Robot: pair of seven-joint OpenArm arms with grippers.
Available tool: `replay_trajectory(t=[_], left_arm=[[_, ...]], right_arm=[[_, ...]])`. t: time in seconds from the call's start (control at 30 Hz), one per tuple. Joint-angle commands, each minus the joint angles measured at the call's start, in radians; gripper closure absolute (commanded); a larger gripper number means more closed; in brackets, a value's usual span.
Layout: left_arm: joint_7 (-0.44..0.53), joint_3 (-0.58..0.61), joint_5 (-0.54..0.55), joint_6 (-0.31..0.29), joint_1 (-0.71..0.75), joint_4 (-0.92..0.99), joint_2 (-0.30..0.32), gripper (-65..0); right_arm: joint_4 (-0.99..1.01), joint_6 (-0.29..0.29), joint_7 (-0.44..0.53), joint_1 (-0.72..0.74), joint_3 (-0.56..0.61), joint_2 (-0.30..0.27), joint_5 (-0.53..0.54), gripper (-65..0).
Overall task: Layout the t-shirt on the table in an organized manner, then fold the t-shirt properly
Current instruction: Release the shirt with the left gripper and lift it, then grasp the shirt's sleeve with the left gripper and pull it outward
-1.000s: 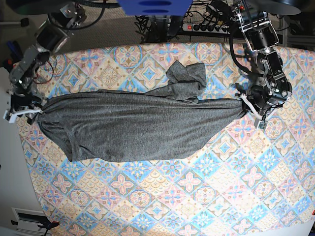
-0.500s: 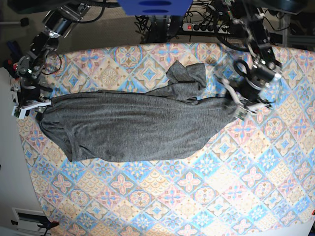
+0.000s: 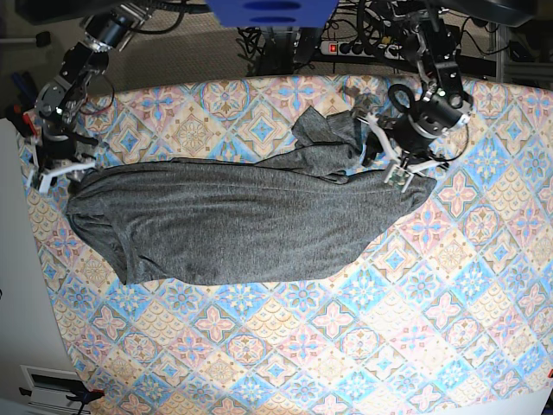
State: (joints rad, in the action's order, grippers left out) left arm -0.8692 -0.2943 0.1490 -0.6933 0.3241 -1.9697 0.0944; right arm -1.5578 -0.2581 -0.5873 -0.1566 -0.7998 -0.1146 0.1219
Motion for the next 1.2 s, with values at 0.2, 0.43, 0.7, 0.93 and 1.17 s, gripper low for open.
replay_trajectory(t=[0.2,0.43,0.7,0.93,1.17], left_arm=[[0.014,0.034,0.008,-0.005,0.01,0.158,0.001,-27.3],[0.014,0.12,0.005,-0.005,-0.016,0.272,0.009,-21.7],[-0.017,0.209,0.004,-0.005,-0.01,0.277,0.011,0.0],[-0.034,0.237,0.014,-0.005,0.111,0.111,0.098,0.0],[-0.034,0.172,0.016,-0.005,0.197,0.0,0.152,0.0]], right_arm=[[-0.046,-0.005,0.034,-0.011,-0.002,-0.017,0.009,-32.1],[-0.089,-0.005,0.03,-0.013,-0.002,-0.017,0.009,-32.1],[-0.089,-0.005,0.03,-0.013,-0.002,-0.013,0.009,-32.0],[-0.089,-0.005,0.03,-0.013,-0.003,-0.013,0.009,-32.0],[-0.089,-0.005,0.03,-0.013,-0.003,0.0,0.009,-32.0]])
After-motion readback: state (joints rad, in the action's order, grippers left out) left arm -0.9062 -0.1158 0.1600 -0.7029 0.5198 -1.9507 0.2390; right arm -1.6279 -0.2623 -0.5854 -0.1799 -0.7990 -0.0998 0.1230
